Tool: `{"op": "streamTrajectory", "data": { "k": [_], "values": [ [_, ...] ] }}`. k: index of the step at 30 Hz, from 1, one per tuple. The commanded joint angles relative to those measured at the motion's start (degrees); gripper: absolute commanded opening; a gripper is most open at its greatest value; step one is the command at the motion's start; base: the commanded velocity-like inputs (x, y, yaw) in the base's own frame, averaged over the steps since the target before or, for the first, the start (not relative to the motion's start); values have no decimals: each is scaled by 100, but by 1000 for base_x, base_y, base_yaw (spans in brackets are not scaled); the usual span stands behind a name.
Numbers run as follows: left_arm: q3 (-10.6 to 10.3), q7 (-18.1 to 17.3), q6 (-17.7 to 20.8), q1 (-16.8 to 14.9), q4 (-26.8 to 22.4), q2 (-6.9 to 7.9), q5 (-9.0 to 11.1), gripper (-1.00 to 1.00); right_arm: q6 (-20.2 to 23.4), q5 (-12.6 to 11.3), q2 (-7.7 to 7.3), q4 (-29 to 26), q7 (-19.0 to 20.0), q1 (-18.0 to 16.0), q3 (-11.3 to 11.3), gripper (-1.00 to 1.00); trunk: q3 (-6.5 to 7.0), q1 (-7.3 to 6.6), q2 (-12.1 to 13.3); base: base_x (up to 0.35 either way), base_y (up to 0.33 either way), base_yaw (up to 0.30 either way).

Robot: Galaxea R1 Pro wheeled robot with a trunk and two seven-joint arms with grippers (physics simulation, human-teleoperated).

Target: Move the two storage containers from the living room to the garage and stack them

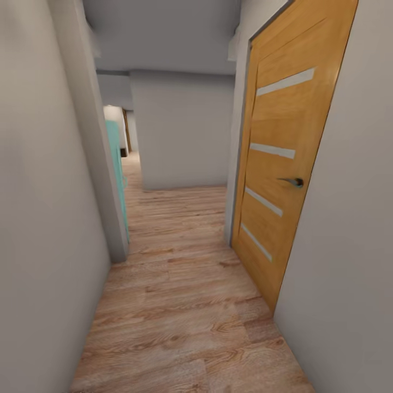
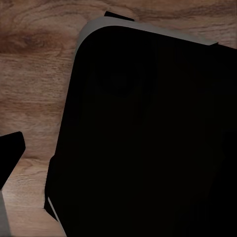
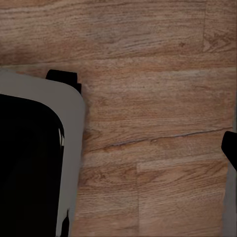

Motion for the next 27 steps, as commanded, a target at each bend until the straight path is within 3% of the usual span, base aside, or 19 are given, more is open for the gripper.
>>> {"op": "streamTrajectory", "data": {
  "k": [1,5,27],
  "values": [
    [4,3,-9,0,-5,-1,21,100,-42,-62,3,16,21,-6,46,100,-5,2,-3,200,0,300],
    [-2,3,-9,0,-5,-1,21,100,-49,-67,8,22,23,-4,40,100,-5,2,-3,235,0,259],
    [-18,11,70,-1,-5,-1,47,100,-24,-45,49,17,-47,-4,30,100,-5,2,-3,320,-23,3]
  ]
}}
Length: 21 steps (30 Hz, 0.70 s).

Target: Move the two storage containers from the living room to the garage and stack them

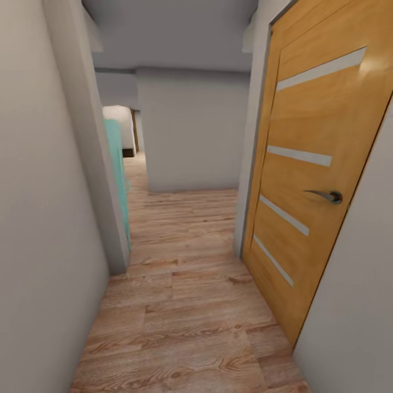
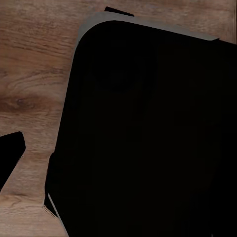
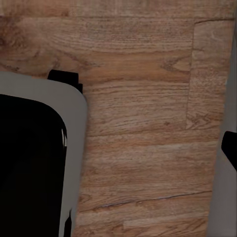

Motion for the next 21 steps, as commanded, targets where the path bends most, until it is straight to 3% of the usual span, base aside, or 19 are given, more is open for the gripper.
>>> {"op": "streamTrajectory", "data": {
  "k": [1,21],
  "values": [
    [6,3,-11,1,-5,-1,24,100,-29,-58,2,16,12,-8,48,100,-5,3,-2,320,-74,0],
    [8,43,-2,1,4,-5,24,100,-50,-25,2,17,71,-7,48,100,-5,3,-2,320,-80,30]
  ]
}}
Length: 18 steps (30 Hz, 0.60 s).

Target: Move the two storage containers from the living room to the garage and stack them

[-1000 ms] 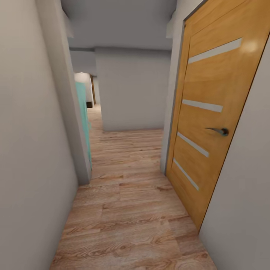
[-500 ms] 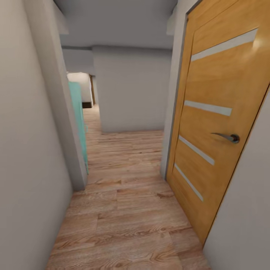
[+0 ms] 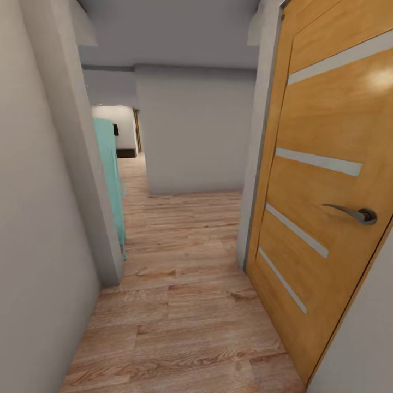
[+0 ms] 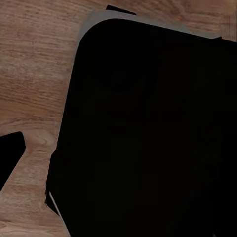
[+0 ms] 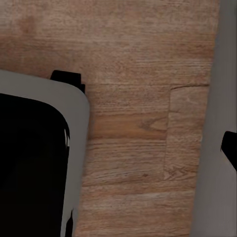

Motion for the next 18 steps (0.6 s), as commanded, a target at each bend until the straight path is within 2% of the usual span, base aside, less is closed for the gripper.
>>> {"op": "streamTrajectory", "data": {
  "k": [1,9,18],
  "values": [
    [5,6,-14,1,-5,1,22,100,-32,-58,2,17,20,-8,48,100,-5,3,-2,320,-88,2],
    [6,3,-25,1,-6,4,22,100,-32,-56,-1,20,22,-4,48,100,-5,3,-2,320,-70,1],
    [14,-5,-54,2,-7,4,18,100,-33,-49,2,19,17,-6,56,100,-5,3,-2,320,-5,203]
  ]
}}
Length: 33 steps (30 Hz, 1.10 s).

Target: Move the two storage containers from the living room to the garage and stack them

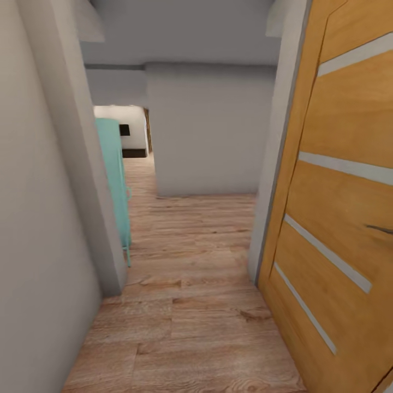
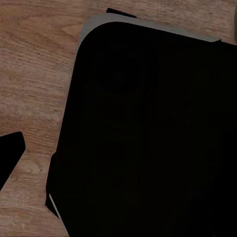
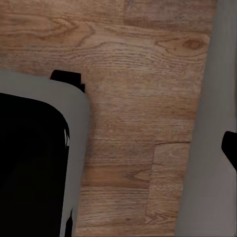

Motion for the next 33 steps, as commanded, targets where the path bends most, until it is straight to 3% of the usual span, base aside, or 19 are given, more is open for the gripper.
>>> {"op": "streamTrajectory", "data": {
  "k": [1,33],
  "values": [
    [5,6,-13,0,-5,-1,16,100,-32,-58,2,18,19,-5,48,100,-5,3,-2,320,0,95],
    [0,14,27,1,-4,-1,30,100,22,-83,2,16,-54,-10,48,100,-5,3,-2,322,0,5]
  ]
}}
